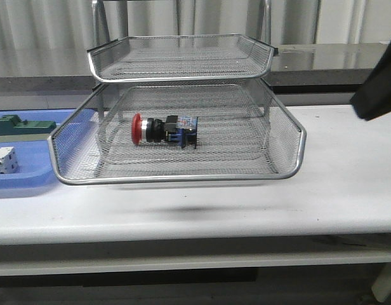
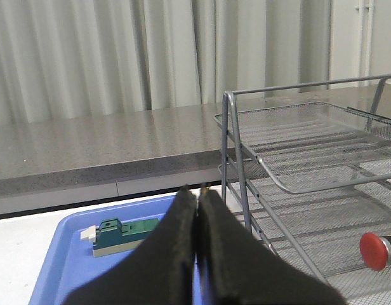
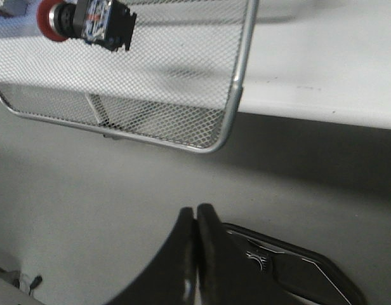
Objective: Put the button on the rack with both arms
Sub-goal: 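Reach the right gripper to the front edge of the middle tier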
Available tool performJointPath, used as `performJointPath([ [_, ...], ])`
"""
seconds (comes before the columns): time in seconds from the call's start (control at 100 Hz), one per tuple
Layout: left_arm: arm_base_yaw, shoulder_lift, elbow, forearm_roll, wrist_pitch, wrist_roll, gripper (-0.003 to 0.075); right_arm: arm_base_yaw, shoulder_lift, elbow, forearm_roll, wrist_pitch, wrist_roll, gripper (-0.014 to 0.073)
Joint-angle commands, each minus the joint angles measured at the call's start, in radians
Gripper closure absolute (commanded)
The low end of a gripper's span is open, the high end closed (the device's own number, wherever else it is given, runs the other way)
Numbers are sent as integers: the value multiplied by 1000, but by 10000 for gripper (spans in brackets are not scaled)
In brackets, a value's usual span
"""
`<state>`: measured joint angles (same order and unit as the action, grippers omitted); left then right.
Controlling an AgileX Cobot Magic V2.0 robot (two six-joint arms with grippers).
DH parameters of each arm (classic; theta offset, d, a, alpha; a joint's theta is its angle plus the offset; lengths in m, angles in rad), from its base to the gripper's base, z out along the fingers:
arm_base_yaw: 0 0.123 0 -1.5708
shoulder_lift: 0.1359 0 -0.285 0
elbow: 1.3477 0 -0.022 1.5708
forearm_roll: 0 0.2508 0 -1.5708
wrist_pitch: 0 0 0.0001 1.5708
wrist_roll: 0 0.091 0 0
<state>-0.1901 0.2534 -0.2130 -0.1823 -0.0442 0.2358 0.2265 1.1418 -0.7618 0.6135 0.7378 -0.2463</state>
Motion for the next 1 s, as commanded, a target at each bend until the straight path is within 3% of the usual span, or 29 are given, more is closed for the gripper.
performJointPath([
  [0.0, 2, 6, -30, -7, -83, -11, 741, 59, 33, -34, 43, -73, -15, 660],
  [0.54, 2, 6, -30, -7, -83, -11, 741, 402, 339, -34, 115, -366, -15, 660],
  [0.99, 2, 6, -30, -7, -83, -11, 741, 461, 440, -40, 127, -579, -15, 660],
])
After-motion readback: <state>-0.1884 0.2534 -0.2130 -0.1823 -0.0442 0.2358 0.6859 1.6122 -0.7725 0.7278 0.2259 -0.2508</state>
